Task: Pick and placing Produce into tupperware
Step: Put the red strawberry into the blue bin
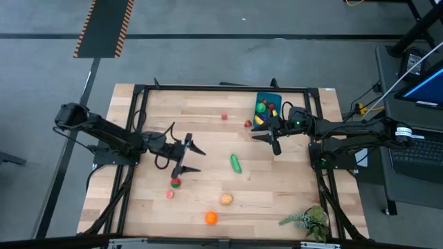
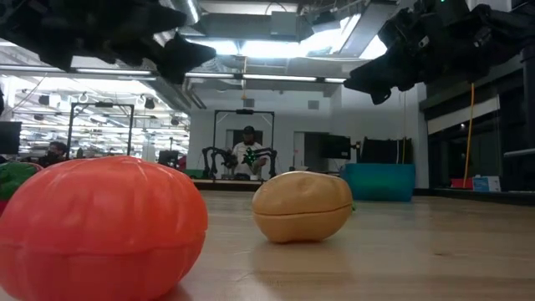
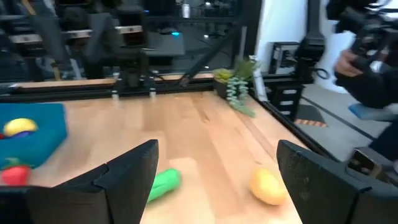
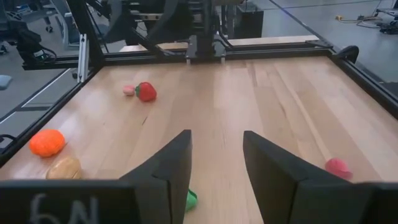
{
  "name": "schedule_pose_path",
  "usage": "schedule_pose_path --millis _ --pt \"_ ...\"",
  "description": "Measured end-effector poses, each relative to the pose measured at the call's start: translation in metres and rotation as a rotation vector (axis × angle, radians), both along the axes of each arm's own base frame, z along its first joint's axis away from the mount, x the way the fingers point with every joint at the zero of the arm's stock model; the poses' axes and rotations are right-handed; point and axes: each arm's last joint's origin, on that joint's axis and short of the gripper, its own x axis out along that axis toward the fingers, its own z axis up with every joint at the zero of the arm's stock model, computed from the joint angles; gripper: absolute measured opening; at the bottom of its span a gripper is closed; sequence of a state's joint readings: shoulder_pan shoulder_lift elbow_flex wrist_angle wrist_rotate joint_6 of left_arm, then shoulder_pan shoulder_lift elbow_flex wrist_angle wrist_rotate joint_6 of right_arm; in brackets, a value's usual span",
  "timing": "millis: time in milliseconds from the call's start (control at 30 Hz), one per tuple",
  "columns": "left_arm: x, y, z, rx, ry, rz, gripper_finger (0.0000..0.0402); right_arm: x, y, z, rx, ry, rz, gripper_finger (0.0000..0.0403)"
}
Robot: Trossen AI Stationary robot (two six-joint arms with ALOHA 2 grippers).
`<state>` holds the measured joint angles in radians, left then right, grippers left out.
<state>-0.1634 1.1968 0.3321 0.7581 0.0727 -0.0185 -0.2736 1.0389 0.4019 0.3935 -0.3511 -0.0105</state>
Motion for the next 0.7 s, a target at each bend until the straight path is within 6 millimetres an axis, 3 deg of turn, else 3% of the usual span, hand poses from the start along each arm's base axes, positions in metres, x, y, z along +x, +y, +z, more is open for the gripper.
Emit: schedule_pose_path --millis 133,300,433,567,700 --pt "-0.006 -0.009 -0.003 0.022 0.074 0.005 0.0319 0.0 0.0 0.0 0.006 -0.004 -0.002 0.0147" --pt "-0.005 -0.024 0.001 0.132 0.372 0.111 0.0319 0.0 0.0 0.001 0.026 -0.005 -0.006 0.0147" --pt "-0.005 -0.035 0.023 0.212 0.541 0.123 0.0319 0.0 0.0 0.001 0.087 0.0 -0.019 0.0147" --pt "-0.006 -0.046 0.051 0.244 0.595 0.095 0.0319 0.0 0.0 0.001 0.131 0.004 -0.03 0.0147" --pt "-0.011 -0.058 0.06 0.317 0.714 0.09 0.0319 0.0 0.0 0.001 0.134 0.004 -0.031 0.0147"
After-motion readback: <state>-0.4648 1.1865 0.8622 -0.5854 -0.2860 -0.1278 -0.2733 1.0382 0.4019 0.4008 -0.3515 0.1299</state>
